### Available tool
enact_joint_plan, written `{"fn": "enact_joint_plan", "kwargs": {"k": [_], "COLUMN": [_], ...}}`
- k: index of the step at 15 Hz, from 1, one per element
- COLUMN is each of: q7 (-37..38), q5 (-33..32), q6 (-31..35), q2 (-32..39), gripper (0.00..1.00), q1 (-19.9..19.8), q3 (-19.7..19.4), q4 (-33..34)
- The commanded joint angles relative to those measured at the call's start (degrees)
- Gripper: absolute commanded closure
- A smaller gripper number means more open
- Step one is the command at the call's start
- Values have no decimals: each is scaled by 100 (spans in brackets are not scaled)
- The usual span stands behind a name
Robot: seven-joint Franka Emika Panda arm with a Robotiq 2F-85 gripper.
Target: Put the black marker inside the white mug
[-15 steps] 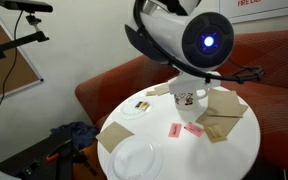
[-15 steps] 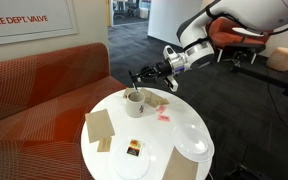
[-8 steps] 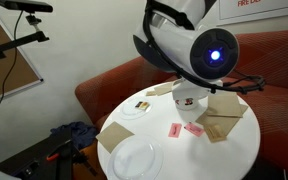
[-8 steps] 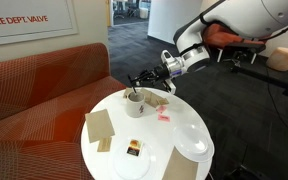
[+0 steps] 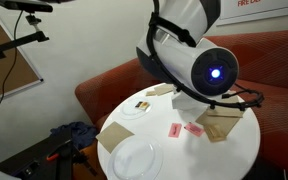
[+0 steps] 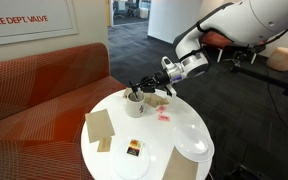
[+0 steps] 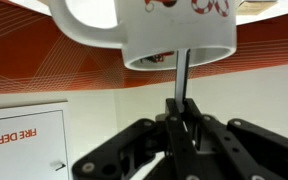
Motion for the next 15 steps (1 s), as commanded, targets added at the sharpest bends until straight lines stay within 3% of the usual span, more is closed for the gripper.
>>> {"fn": "enact_joint_plan", "kwargs": {"k": [1, 9, 15], "q7": [4, 59, 11], "q5": [60, 62, 86], "q6": [115, 143, 144], "q2": [72, 89, -19], "gripper": [62, 3, 0], "q1": [70, 65, 59], "q3": [-80, -76, -76], "q4": [72, 95, 60]}}
